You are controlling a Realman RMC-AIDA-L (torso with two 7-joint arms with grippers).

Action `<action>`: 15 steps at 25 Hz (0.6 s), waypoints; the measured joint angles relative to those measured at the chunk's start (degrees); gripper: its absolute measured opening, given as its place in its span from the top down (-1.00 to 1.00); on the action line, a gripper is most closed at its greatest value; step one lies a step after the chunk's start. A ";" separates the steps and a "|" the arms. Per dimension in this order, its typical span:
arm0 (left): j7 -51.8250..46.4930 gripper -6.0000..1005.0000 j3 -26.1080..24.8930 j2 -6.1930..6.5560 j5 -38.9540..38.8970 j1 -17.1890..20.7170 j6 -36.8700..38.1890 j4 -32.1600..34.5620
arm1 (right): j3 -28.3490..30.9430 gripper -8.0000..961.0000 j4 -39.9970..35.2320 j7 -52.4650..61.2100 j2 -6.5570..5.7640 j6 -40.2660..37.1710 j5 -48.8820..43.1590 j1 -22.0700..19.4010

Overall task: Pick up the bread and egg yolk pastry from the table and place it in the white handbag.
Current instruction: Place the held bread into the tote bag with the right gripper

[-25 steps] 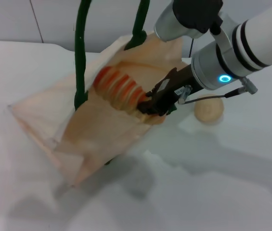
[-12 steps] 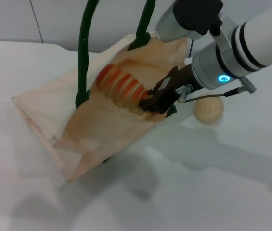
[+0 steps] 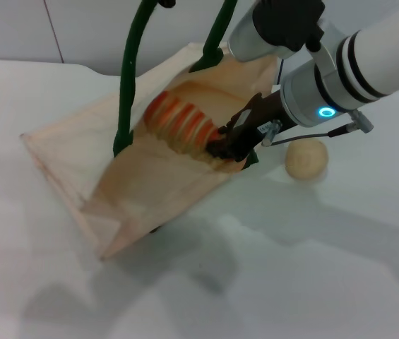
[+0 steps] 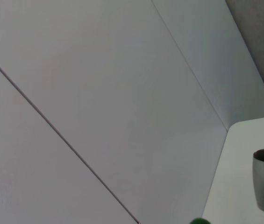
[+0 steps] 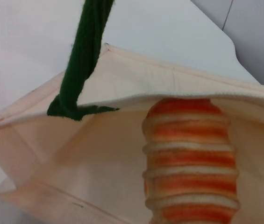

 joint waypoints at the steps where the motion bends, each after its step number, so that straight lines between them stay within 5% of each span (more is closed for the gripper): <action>1: 0.00 0.74 0.01 0.00 -0.10 0.00 0.02 0.00 | 0.00 0.47 -0.03 0.00 0.00 0.02 0.00 0.02; 15: -0.65 0.74 0.82 -0.01 -1.69 -0.01 0.60 0.40 | 1.40 0.49 0.71 -0.05 -0.23 0.63 -0.36 0.38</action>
